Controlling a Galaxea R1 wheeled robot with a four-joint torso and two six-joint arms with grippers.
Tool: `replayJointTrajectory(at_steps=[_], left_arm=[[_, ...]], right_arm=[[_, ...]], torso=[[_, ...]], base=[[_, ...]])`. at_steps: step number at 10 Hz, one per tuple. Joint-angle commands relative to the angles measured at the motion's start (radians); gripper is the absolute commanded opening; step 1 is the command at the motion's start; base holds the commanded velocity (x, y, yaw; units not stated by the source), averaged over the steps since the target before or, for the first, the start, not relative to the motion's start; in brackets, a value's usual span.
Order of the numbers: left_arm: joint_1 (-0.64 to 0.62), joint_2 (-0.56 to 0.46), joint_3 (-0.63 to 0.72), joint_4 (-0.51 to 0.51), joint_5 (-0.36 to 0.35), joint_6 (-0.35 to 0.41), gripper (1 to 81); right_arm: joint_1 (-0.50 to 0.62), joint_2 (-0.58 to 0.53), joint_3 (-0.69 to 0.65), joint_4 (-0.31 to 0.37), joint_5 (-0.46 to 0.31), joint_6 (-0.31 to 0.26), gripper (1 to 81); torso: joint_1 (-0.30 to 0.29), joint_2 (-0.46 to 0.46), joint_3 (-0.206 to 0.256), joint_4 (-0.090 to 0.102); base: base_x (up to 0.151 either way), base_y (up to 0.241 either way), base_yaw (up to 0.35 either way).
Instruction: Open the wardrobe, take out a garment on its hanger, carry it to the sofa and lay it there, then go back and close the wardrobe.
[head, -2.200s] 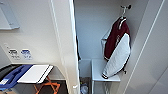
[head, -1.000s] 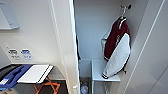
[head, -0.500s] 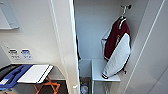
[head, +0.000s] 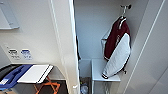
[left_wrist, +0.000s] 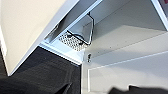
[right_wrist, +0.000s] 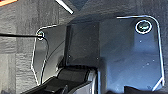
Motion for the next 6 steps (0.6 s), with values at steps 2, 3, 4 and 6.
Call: replayJointTrajectory(at_steps=[2, 3, 4, 6], left_arm=[[-0.109, 0.044, -0.007, -0.018, -0.108, 0.0, 81.1], [-0.123, 0.046, -0.016, -0.074, -0.122, 0.0, 81.1], [-0.131, 0.05, -0.025, -0.108, -0.162, 0.0, 81.1], [-0.149, 0.081, -0.068, -0.139, -0.236, 0.009, 81.1]], right_arm=[[0.057, 0.008, 0.004, -0.01, -0.069, -0.004, 81.1], [0.061, 0.008, 0.005, -0.01, -0.08, -0.004, 81.1], [0.063, 0.008, 0.009, -0.01, -0.083, -0.004, 81.1], [0.063, 0.008, 0.004, -0.01, -0.095, -0.004, 81.1]], torso=[[0.0, 0.0, 0.0, 0.0], [0.0, 0.0, 0.0, 0.0], [0.0, 0.0, 0.0, 0.0], [0.0, 0.0, 0.0, 0.0]], base=[[0.0, 0.0, 0.0], [0.0, 0.0, 0.0], [0.0, 0.0, 0.0], [0.0, 0.0, 0.0]])
